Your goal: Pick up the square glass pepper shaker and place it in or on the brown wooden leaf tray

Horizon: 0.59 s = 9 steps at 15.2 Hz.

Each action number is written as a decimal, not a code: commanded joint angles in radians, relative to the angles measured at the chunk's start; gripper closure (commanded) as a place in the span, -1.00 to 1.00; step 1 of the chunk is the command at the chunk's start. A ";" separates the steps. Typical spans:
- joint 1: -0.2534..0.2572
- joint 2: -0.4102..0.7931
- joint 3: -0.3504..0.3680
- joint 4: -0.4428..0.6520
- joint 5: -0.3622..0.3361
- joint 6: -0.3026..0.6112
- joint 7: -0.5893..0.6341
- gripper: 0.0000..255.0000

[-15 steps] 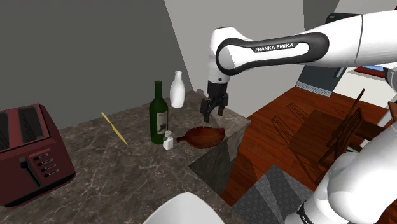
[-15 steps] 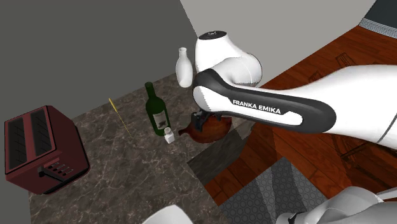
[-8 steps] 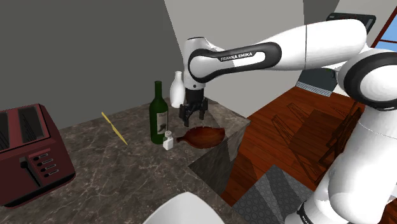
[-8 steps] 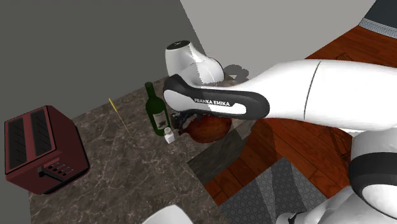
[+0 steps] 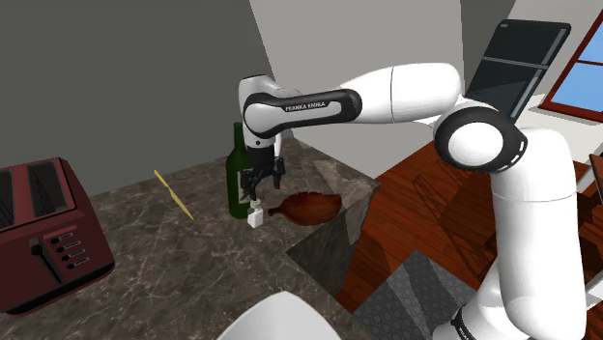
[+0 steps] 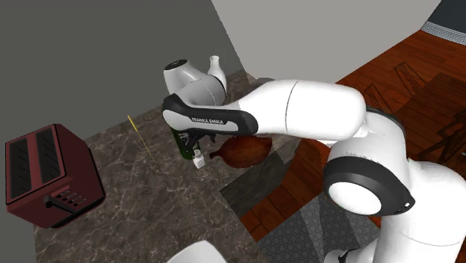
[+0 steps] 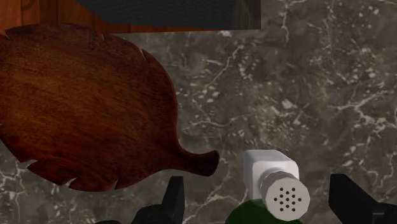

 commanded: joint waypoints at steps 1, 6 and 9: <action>0.027 0.101 -0.001 0.127 -0.017 -0.040 0.017 -1.00; 0.056 0.222 -0.007 0.263 -0.032 -0.069 0.028 -1.00; 0.053 0.214 -0.007 0.210 -0.032 -0.024 0.029 -1.00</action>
